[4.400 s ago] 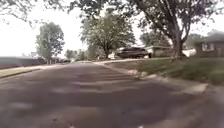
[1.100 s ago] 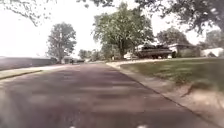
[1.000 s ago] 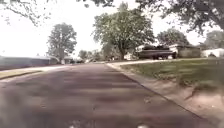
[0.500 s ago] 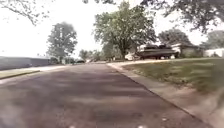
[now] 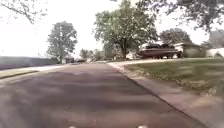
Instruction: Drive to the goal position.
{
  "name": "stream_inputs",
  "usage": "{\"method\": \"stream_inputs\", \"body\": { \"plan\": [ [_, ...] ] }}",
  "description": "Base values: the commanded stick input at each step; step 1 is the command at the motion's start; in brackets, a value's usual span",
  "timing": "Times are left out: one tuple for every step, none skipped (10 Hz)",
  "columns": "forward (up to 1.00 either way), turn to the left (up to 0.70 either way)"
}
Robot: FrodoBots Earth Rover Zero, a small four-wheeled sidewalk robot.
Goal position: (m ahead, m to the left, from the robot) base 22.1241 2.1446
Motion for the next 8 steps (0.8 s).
{"method": "stream_inputs", "body": {
  "plan": [
    [1.00,0.01],
    [1.00,0.02],
    [1.00,0.03],
    [1.00,0.03],
    [1.00,0.03],
    [1.00,0.04],
    [1.00,0.05],
    [1.00,0.06]
  ]
}}
